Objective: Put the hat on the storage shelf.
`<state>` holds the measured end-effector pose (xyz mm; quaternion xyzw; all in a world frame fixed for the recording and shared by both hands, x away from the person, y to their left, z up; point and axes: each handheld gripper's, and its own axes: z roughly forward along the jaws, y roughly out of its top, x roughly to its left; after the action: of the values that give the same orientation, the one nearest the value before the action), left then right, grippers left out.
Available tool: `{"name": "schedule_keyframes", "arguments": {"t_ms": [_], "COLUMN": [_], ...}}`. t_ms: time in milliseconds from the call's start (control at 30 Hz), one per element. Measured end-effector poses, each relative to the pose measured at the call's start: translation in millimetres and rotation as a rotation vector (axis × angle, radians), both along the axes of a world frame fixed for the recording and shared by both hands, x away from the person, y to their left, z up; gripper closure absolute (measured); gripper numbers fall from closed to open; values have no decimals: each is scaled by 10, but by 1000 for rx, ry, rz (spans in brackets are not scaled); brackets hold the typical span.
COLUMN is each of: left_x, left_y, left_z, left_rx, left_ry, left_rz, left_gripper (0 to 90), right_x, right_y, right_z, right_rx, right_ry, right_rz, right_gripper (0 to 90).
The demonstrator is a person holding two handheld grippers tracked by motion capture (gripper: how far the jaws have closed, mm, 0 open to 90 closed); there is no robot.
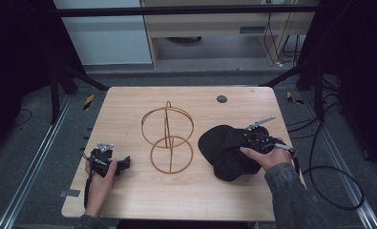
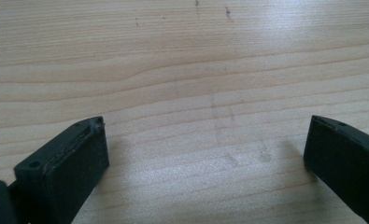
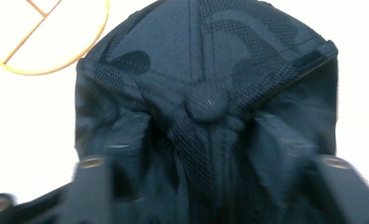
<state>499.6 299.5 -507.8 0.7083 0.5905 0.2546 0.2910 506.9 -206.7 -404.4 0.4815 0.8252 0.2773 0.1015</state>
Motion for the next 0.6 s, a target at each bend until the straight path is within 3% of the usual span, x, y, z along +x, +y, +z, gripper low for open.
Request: {"name": "schedule_keyframes", "arguments": {"t_ms": [100,200,367,600], "left_x": [2,3,-6,-5], "left_y": [-3,-5,-12,-13], "left_z": [0,0,0,0], "left_rx": [0,0,1,1], "left_ry": [0,0,0,0], "left_rz": [-1,-2,-5,-6], "left_gripper": [0,0,0,0], "right_x": [23,44,83,196], "right_y": [-39,-64,-81,-101], "right_z": [9,18,37,230], "right_rx": [37,53,60,64], "right_ry": [8,15,15,26], "right_rz": [22,24,37,41], "right_gripper": [719,788,837,867]}}
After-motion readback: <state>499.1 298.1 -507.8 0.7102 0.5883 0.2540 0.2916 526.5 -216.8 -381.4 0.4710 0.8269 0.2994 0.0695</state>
